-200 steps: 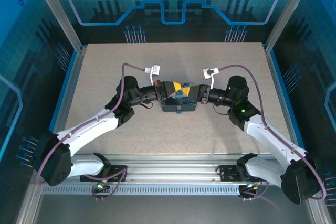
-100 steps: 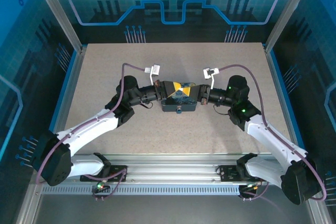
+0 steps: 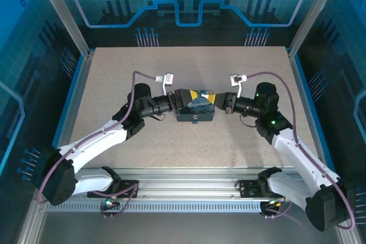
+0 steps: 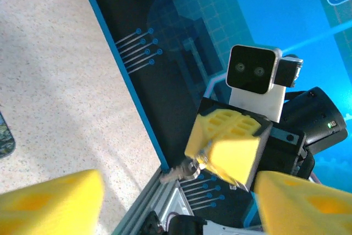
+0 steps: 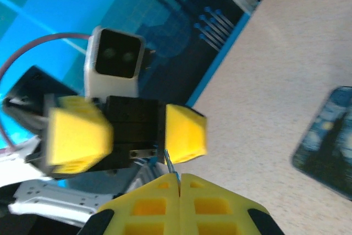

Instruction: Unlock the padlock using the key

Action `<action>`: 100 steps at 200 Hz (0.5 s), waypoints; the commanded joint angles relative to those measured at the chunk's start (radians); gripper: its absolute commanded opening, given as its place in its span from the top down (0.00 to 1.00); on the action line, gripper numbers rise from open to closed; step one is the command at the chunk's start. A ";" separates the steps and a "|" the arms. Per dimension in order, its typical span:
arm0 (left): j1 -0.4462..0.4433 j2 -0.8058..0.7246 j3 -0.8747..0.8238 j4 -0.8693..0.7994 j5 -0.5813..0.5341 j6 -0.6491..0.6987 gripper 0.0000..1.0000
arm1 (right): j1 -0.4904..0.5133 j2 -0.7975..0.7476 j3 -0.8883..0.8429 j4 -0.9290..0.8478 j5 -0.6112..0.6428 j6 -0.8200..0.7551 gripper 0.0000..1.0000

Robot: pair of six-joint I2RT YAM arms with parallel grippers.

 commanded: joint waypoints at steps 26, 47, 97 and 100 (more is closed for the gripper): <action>-0.033 -0.071 -0.063 -0.205 -0.147 0.142 0.01 | -0.073 0.012 0.088 -0.299 0.197 -0.182 1.00; -0.077 -0.067 -0.088 -0.267 -0.248 0.205 0.01 | -0.080 0.043 0.117 -0.392 0.321 -0.239 1.00; -0.196 0.012 -0.188 -0.165 -0.461 0.297 0.01 | -0.097 0.148 0.157 -0.475 0.560 -0.301 1.00; -0.202 0.020 -0.192 -0.153 -0.469 0.302 0.01 | -0.097 0.159 0.159 -0.475 0.571 -0.304 1.00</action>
